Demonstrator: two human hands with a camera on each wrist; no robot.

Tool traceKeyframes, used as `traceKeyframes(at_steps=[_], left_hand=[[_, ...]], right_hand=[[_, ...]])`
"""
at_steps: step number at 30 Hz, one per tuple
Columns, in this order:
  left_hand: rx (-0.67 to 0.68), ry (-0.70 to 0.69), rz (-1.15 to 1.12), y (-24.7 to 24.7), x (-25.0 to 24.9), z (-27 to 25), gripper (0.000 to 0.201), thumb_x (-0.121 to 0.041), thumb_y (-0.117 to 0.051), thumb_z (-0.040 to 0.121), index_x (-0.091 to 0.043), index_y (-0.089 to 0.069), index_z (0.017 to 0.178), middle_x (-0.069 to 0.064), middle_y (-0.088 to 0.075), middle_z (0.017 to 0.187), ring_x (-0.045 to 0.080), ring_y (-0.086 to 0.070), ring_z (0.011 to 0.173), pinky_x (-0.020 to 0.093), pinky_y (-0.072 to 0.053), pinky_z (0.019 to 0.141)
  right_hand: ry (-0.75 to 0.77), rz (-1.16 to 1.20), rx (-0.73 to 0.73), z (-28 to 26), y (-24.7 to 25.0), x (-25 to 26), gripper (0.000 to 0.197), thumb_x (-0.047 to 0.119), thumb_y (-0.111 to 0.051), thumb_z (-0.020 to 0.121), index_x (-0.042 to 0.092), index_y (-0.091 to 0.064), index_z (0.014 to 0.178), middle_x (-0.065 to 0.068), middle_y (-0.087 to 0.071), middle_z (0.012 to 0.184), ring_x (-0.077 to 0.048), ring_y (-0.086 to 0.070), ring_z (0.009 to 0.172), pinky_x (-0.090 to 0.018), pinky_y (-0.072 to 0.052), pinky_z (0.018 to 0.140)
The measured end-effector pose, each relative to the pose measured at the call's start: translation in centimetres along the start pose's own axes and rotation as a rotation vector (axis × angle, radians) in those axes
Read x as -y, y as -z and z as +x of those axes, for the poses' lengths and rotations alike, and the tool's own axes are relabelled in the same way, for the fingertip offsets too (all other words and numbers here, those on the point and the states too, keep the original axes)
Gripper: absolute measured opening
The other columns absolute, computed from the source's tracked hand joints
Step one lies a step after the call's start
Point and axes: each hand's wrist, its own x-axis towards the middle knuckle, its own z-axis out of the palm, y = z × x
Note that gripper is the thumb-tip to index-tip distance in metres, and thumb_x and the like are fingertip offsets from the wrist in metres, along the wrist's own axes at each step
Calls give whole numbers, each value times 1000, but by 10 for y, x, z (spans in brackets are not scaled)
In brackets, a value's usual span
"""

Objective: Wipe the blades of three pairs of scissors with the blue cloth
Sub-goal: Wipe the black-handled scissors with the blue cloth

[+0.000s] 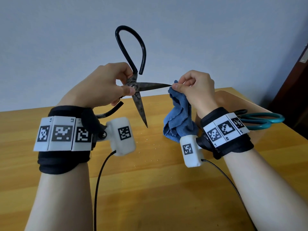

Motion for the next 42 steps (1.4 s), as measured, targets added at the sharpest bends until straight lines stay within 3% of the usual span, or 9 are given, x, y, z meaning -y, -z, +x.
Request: traceKeyframes(at_steps=[5,10,17,22,25,28,34,37,42], left_hand=[[-54,43,-108,-1,4,1,11,-22,-66,95,-19,-56,95,-8,-68,71,9,-49,44,32,-37,61],[-69,76,-291,-9,-2,4,12,-20,-63,99,-16,-52,100,-1,-69,87,15,-48,47,28,-41,55],[-44,70,-352,-20,-8,11,16,-20,-63,99,-13,-49,104,6,-64,92,17,-46,49,29,-42,52],[-61,75,-377,-23,-7,15,18,-20,-64,98,-13,-50,105,6,-57,99,21,-48,56,37,-45,61],[-59,44,-354,-24,-8,16,18,-21,-65,97,-14,-49,103,4,-57,99,18,-48,51,36,-44,58],[-54,-5,-302,-28,-12,17,19,-21,-64,98,-15,-47,102,2,-56,97,12,-48,43,32,-40,54],[-115,-44,-272,-26,-13,16,17,-18,-65,97,-17,-48,101,-6,-56,91,8,-50,40,18,-38,47],[-198,-69,-298,-20,-10,14,16,-16,-66,96,-14,-52,104,-8,-59,93,9,-53,42,16,-39,49],[-373,-68,-348,-9,-5,10,18,-13,-69,93,-9,-52,98,-7,-65,96,10,-58,47,15,-40,51]], right_hand=[[-159,196,-10,1,1,-9,14,18,-80,82,13,-67,79,-1,-68,74,-11,-64,67,-23,-53,66],[-269,691,377,-5,2,8,14,10,-67,92,1,-64,103,-15,-70,102,-23,-69,91,-30,-59,86],[-263,798,698,-14,-9,22,24,10,-58,96,-4,-63,114,-15,-69,108,-23,-67,99,-30,-55,96],[-296,848,673,-13,-11,21,17,14,-55,99,4,-66,109,-11,-69,104,-20,-66,95,-30,-56,92],[-311,816,643,-13,-12,20,3,9,-61,96,12,-61,96,-5,-69,89,-16,-64,78,-26,-57,69],[-339,805,600,-15,-15,19,16,5,-67,90,15,-55,84,-3,-68,78,-13,-64,63,-23,-52,54],[-243,702,602,-13,-10,21,25,-3,-70,85,14,-53,88,-12,-69,84,-23,-65,74,-27,-54,67],[-172,534,592,-10,-5,20,26,-3,-74,81,12,-58,94,-3,-68,74,-22,-64,77,-28,-53,72],[-197,380,398,-1,5,3,21,5,-78,80,13,-69,97,-3,-72,85,-19,-67,83,-39,-51,86]])
